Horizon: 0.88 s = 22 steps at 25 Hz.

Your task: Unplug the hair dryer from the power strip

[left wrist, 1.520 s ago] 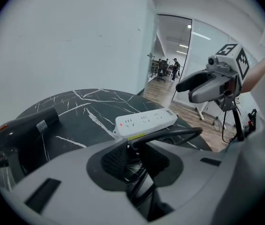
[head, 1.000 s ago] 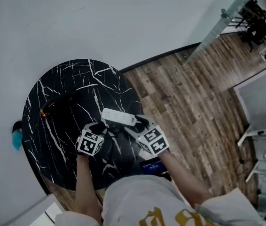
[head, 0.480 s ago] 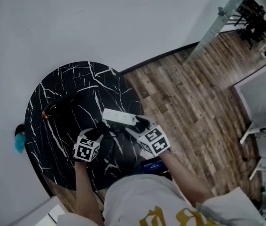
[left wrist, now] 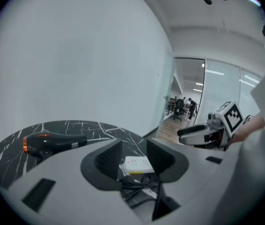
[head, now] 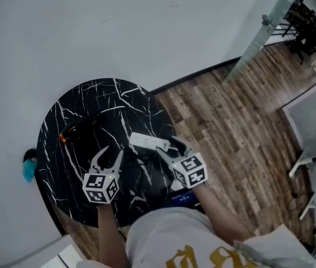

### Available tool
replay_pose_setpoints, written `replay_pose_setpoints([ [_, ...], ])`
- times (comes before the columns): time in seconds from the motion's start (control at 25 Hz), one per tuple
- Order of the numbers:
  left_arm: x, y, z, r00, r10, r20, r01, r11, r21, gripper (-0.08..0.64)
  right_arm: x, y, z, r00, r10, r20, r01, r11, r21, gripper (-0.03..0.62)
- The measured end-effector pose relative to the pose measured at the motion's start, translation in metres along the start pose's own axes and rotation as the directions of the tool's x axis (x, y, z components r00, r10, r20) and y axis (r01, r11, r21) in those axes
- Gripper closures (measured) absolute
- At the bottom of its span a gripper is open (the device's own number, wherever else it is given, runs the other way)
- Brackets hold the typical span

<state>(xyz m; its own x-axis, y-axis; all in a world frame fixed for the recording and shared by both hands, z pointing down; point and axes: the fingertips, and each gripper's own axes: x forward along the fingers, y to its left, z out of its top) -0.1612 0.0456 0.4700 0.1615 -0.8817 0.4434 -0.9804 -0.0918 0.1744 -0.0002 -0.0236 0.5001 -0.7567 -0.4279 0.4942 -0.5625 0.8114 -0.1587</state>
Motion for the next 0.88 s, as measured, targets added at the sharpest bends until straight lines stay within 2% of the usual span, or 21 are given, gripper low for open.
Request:
replay_pose_setpoints([
  [0.04, 0.0, -0.001, 0.008, 0.999, 0.01, 0.03, -0.01, 1.0, 0.004, 0.405, -0.002, 0.001, 0.008, 1.0, -0.01, 0.025, 0.011, 1.0, -0.007, 0.369],
  [0.12, -0.001, -0.003, 0.02, 0.996, 0.044, 0.075, -0.045, 0.999, 0.008, 0.481, -0.009, 0.002, 0.023, 0.996, -0.042, 0.073, 0.045, 0.998, -0.041, 0.494],
  [0.2, -0.004, -0.006, 0.028, 0.992, 0.071, 0.106, -0.072, 0.997, 0.005, 0.555, -0.015, 0.003, 0.035, 0.991, -0.073, 0.113, 0.082, 0.994, -0.076, 0.54],
  [0.28, -0.004, -0.011, 0.033, 0.99, 0.07, 0.127, -0.072, 0.997, 0.011, 0.558, -0.019, 0.007, 0.047, 0.988, -0.09, 0.126, 0.104, 0.989, -0.103, 0.565],
  [0.4, -0.003, -0.018, 0.039, 0.988, 0.075, 0.135, -0.081, 0.996, 0.044, 0.558, -0.024, 0.016, 0.061, 0.987, -0.101, 0.129, 0.119, 0.983, -0.141, 0.569],
  [0.52, -0.004, -0.023, 0.045, 0.986, 0.08, 0.145, -0.092, 0.992, 0.084, 0.558, -0.027, 0.019, 0.071, 0.979, -0.113, 0.169, 0.134, 0.983, -0.121, 0.569],
  [0.72, -0.008, -0.027, 0.052, 0.984, 0.079, 0.16, -0.097, 0.989, 0.11, 0.558, -0.027, 0.029, 0.074, 0.979, -0.104, 0.174, 0.133, 0.978, -0.164, 0.592],
  [0.88, -0.006, -0.028, 0.05, 0.986, 0.069, 0.152, -0.087, 0.99, 0.112, 0.558, -0.026, 0.032, 0.072, 0.981, -0.094, 0.167, 0.122, 0.979, -0.165, 0.594],
])
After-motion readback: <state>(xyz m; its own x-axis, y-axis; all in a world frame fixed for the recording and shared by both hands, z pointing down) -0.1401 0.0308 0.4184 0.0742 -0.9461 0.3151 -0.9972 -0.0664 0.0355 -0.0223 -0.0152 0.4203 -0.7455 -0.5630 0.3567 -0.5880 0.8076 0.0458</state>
